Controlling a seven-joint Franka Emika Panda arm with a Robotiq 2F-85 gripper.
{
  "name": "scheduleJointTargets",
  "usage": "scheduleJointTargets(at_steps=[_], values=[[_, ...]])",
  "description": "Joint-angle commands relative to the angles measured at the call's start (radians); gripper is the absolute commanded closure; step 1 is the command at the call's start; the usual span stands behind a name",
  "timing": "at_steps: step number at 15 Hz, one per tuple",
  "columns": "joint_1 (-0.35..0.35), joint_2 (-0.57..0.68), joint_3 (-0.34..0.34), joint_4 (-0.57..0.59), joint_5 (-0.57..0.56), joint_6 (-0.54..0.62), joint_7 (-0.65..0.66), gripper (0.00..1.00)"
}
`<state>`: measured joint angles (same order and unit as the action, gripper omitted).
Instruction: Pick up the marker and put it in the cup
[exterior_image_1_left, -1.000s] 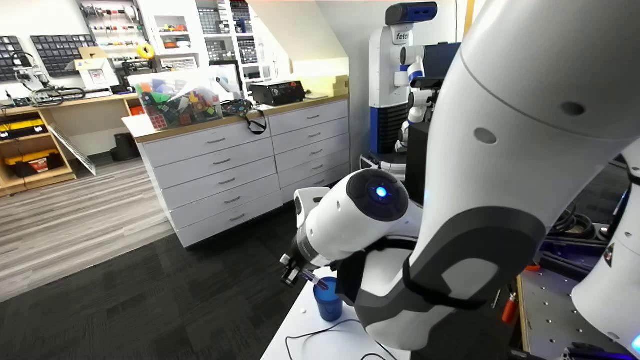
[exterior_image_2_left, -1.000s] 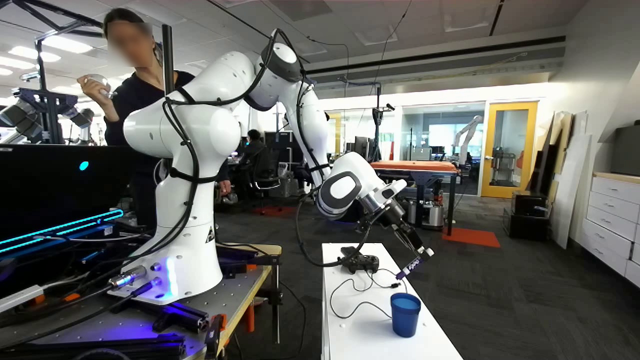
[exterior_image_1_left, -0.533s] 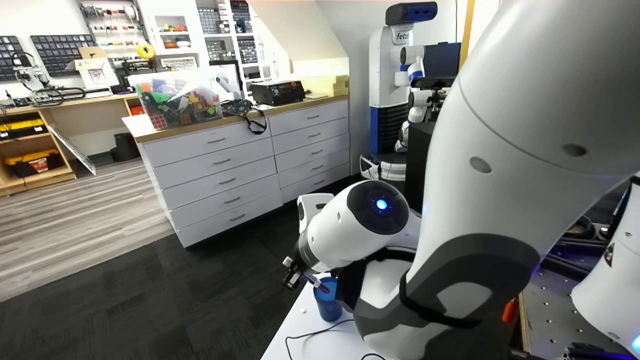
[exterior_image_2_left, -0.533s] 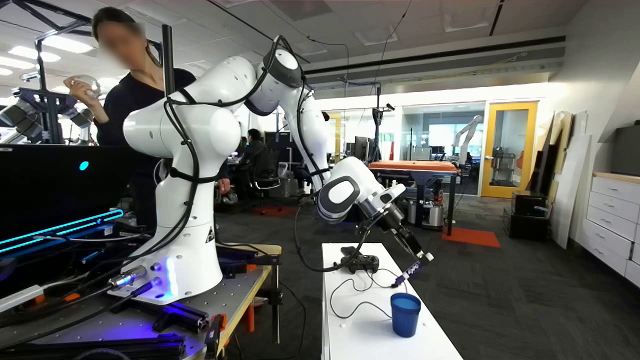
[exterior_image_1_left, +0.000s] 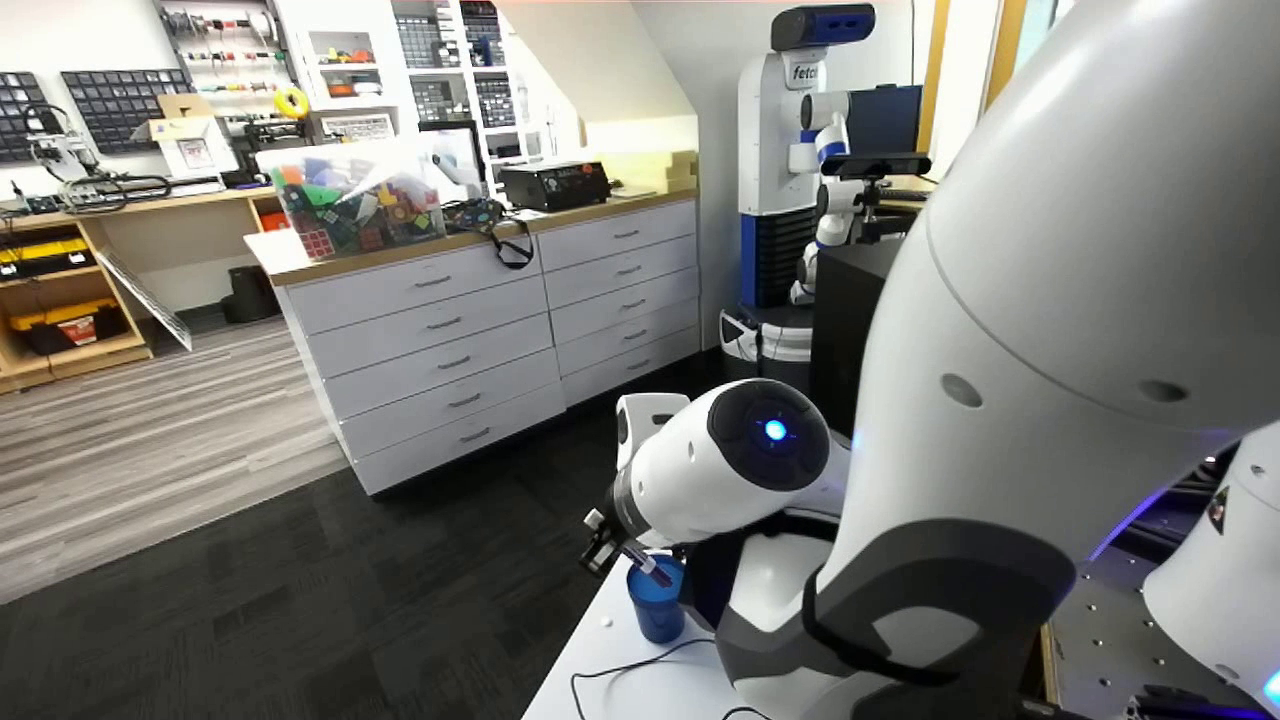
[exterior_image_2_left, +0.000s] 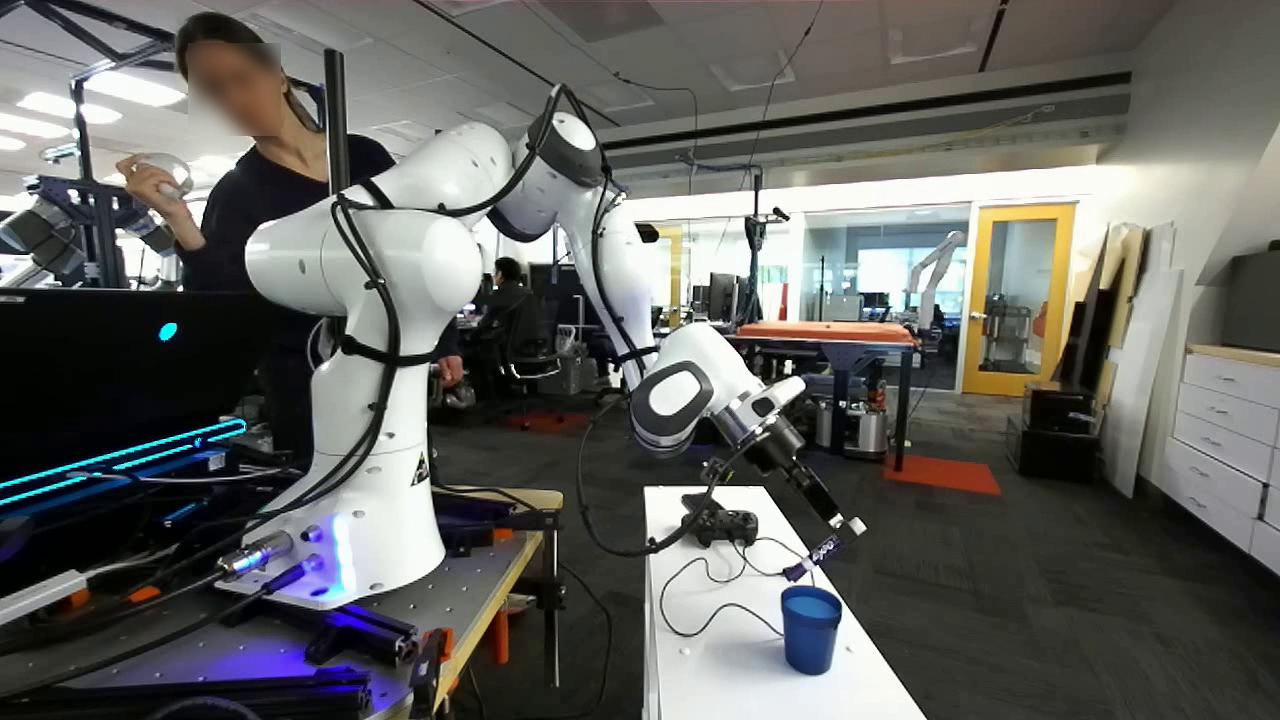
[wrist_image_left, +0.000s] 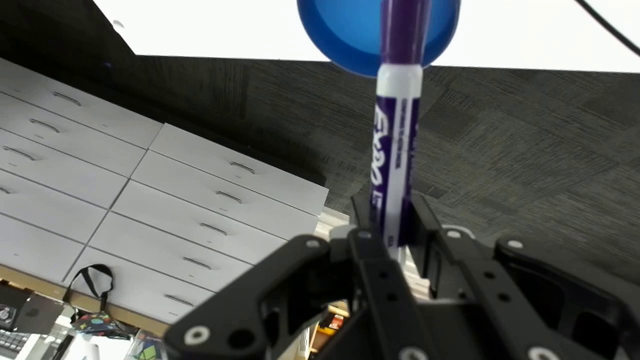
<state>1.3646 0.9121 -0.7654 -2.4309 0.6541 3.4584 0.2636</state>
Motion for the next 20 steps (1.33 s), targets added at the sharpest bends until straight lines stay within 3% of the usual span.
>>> scheduleJointTargets(at_steps=[1, 20], values=[[0.029, 0.036, -0.018, -0.021, -0.027, 0.000, 0.083, 0.94], [-0.001, 0.150, -0.058, 0.050, -0.172, 0.000, 0.236, 0.92]])
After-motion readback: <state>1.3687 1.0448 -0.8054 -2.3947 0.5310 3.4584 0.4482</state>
